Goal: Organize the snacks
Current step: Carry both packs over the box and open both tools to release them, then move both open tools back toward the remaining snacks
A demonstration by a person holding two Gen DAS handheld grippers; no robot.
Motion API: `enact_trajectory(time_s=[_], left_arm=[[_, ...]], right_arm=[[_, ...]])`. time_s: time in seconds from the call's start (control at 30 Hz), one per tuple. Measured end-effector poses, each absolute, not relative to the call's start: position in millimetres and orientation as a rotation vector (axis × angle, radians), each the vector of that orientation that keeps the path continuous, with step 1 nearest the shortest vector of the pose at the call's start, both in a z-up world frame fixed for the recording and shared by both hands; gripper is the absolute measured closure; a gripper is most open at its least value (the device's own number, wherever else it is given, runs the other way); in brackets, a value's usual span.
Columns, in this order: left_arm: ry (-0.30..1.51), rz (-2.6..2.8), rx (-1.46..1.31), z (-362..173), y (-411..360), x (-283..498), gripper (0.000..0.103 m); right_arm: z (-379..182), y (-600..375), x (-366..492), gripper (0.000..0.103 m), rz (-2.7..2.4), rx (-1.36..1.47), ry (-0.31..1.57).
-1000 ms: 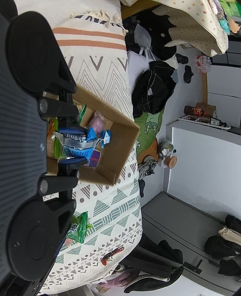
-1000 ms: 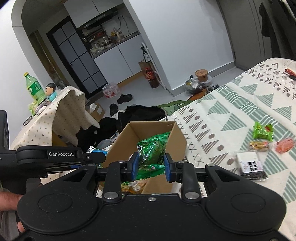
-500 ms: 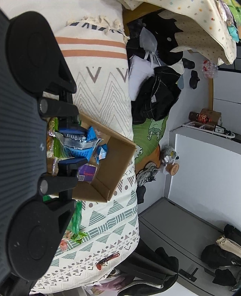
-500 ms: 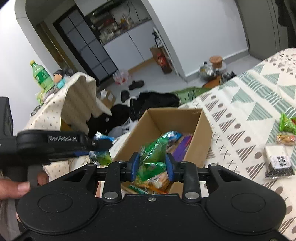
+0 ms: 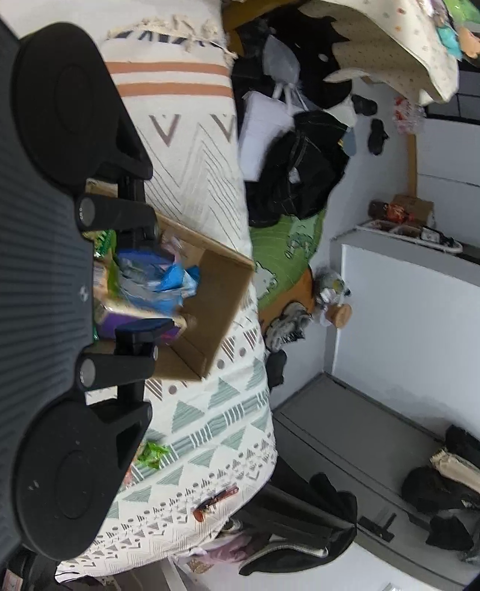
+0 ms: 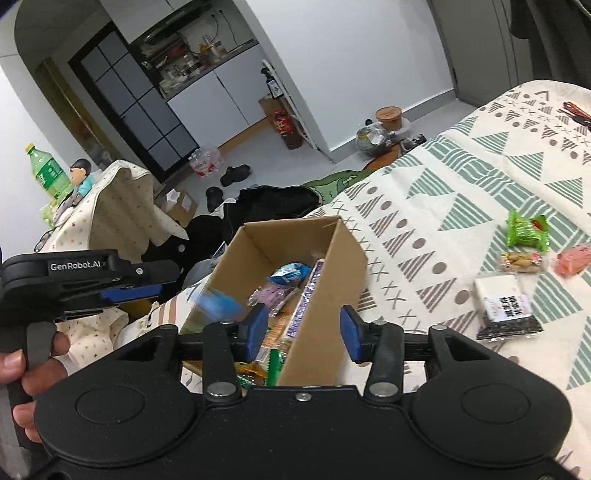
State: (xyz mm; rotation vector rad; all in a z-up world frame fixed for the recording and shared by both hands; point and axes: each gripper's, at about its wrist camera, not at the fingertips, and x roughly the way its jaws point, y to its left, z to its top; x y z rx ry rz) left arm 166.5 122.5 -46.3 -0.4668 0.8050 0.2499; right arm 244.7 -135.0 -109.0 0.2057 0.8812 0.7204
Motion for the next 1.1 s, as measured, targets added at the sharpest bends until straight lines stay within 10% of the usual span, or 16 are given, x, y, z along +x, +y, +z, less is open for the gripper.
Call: enact_trajectory(time_s=[0.43,1.1], left_arm=[[0.846,0.276,-0.432,-50,101,167,0.029],[0.889,0.179,-0.349,-58,26,184,0.013]], right_arm=[[-109,-169,247,0.046,0.665,0.191,0.918],[-97,-252,261,0.003,0.540,0.255,0.868]])
